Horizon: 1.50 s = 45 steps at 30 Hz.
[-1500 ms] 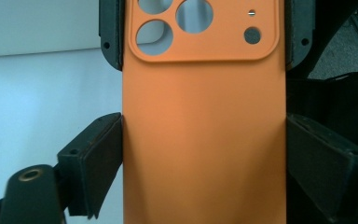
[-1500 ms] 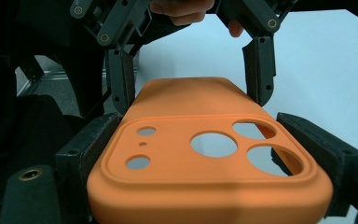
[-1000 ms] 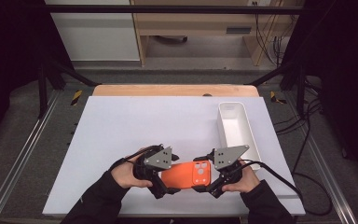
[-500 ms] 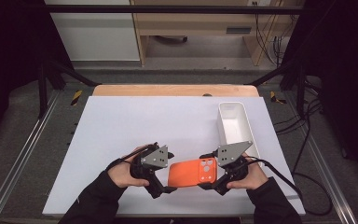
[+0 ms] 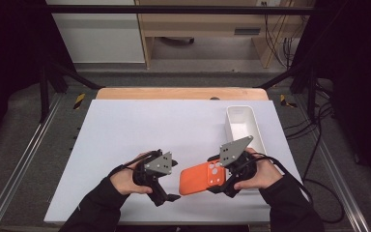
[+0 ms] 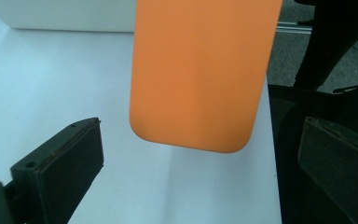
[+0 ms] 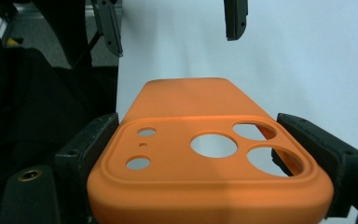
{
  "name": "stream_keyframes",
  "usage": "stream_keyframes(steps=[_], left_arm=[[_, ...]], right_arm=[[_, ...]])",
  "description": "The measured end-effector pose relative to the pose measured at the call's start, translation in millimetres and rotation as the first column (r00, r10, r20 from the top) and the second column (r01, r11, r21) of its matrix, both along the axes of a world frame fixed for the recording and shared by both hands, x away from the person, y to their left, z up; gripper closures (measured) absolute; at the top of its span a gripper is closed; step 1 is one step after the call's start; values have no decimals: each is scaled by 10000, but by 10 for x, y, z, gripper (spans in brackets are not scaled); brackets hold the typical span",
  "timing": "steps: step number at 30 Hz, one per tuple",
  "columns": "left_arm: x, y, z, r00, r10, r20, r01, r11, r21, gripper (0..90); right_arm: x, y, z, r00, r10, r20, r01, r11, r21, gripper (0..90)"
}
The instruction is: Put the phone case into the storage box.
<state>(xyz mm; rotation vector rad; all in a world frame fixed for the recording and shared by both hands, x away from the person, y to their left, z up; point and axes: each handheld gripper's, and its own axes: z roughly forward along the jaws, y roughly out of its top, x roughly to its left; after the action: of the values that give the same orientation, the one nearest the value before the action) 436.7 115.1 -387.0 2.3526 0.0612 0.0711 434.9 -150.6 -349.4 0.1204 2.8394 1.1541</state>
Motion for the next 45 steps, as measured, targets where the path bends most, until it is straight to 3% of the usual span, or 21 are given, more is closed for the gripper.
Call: stream_keyframes(steps=[10, 22, 32, 45], left_arm=[[-7, -40, -59, 9999, -110, -119, 114, 9993, 357, 0], [-16, -79, -84, 9999, -165, 38, 162, 9978, 644, 0], [-19, -173, -149, 9995, -260, 200, 236, 9935, 1118, 0], [-7, -283, -176, 9997, -230, 87, 213, 9866, 1617, 0]], right_arm=[[37, 154, 168, 9996, 261, -65, -266, 9945, -1013, 165], [66, 324, 188, 9984, 461, -322, -515, 9802, -1910, 165], [80, 442, 137, 9974, 585, -415, -663, 9731, -2206, 164], [77, 525, 120, 9968, 671, -428, -755, 9671, -2429, 164]])
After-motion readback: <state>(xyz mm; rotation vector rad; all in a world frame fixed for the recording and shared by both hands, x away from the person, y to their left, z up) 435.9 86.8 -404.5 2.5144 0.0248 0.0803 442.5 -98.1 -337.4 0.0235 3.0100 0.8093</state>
